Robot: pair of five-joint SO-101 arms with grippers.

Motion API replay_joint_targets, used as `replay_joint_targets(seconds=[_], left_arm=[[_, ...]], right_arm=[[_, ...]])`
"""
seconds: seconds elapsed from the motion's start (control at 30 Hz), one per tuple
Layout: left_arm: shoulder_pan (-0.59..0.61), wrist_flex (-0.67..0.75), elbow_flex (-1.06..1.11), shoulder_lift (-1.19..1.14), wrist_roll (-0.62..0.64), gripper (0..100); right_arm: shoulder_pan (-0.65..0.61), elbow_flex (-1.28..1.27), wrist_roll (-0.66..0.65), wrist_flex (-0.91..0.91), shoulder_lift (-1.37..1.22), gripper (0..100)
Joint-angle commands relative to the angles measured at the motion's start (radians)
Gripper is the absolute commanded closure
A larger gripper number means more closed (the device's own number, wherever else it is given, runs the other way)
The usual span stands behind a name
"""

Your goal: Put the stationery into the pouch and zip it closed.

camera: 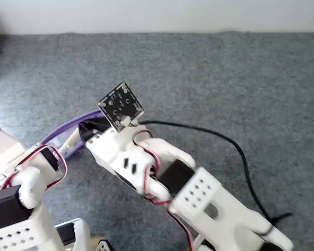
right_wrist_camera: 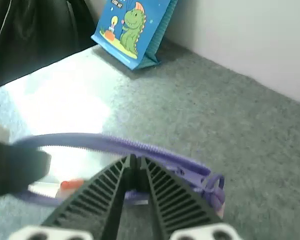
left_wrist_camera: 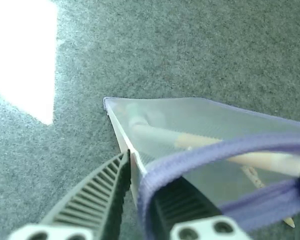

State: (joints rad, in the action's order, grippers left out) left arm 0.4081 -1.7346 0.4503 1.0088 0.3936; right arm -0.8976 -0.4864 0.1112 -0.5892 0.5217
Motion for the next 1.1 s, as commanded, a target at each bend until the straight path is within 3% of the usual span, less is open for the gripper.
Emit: replay_joint_targets(seconds=[0.0, 0.2, 0.37, 0.6, 0.87, 0.93, 1.07], left_arm=[[0.003, -0.015, -0.054, -0.003, 0.009, 99], [0.003, -0.015, -0.054, -0.006, 0.009, 99], [0.003, -0.015, -0.054, -0.005, 0.009, 99], [0.005, -0.015, -0.054, -0.003, 0.009, 99], [0.005, -0.015, -0.054, -0.002, 0.009, 99], [0.003, -0.015, -0.054, -0.002, 0.009, 99], [0.003, -0.015, -0.054, -0.002, 0.009, 99]], right_arm=[[0.058, 0.101, 0.014, -0.048, -0.087, 99.0], [0.036, 0.358, 0.074, -0.245, -0.033, 99.0], [0.038, 0.295, 0.075, -0.355, -0.05, 99.0], [0.243, 0.255, 0.074, -0.369, -0.056, 98.7], [0.415, 0.212, -0.052, -0.605, -0.176, 98.3], [0.423, 0.209, -0.066, -0.636, -0.243, 94.6], [0.404, 0.209, -0.08, -0.657, -0.367, 77.1]])
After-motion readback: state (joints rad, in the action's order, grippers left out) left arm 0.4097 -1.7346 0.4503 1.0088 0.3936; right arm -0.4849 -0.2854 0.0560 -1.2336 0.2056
